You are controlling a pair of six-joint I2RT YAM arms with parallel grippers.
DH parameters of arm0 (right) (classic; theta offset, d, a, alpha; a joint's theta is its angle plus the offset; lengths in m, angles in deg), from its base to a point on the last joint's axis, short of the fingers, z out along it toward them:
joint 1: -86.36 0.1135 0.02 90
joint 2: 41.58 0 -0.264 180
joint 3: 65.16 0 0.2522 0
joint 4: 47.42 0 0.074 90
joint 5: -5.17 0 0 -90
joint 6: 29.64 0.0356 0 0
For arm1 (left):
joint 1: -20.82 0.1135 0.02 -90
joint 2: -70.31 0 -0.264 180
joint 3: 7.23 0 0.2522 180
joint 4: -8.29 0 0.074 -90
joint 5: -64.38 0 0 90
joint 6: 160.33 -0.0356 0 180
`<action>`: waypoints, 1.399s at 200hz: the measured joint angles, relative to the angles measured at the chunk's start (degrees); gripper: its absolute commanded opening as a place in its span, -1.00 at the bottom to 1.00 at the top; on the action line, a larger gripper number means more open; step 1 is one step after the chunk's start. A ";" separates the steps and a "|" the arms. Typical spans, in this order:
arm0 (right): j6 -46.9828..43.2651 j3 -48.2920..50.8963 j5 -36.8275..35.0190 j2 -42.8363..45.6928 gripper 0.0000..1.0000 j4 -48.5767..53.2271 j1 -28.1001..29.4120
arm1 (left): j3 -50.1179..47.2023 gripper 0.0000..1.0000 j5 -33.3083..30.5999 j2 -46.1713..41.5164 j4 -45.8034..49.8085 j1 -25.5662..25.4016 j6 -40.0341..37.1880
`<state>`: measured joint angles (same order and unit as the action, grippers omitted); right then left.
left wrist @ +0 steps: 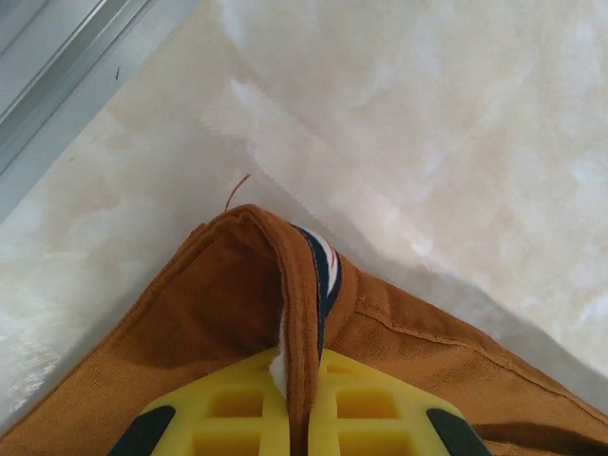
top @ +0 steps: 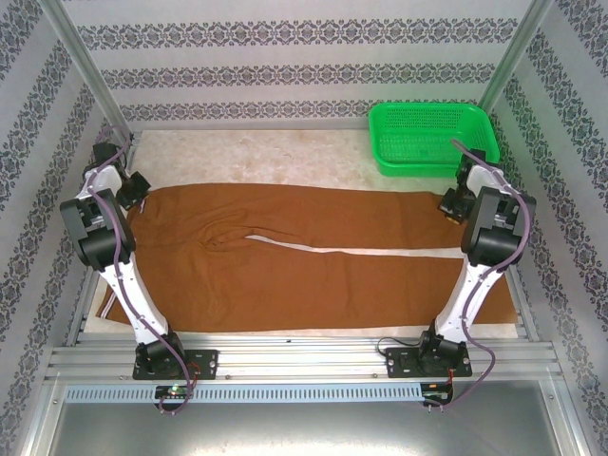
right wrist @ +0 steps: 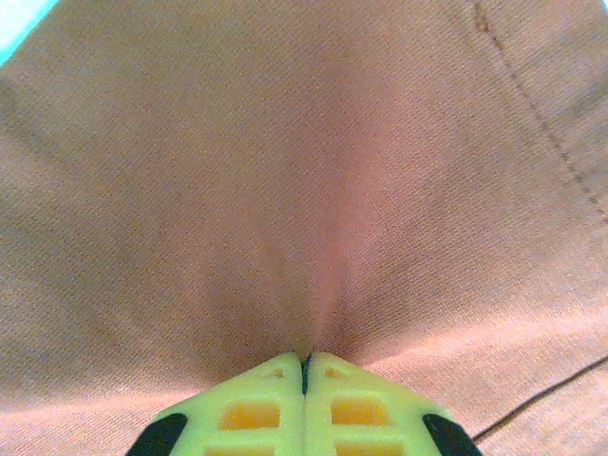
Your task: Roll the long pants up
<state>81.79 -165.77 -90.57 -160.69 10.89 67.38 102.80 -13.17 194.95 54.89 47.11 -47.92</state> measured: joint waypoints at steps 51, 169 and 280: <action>1.33 0.66 1.68 10.95 -1.00 -2.16 -0.26 | 4.07 -1.00 -0.09 -4.33 1.99 -0.17 4.70; 3.87 15.91 -0.09 34.40 -1.00 -16.28 3.17 | 1.73 -1.00 -3.85 -16.26 0.22 0.00 10.49; 20.98 55.80 -20.15 84.02 -1.00 -21.53 4.59 | -46.34 -1.00 -19.91 -49.33 -11.34 7.74 28.20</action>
<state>102.77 -109.97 -110.72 -76.67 -10.64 71.97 56.47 -33.08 145.62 43.55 54.84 -19.72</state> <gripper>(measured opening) 0.063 0.074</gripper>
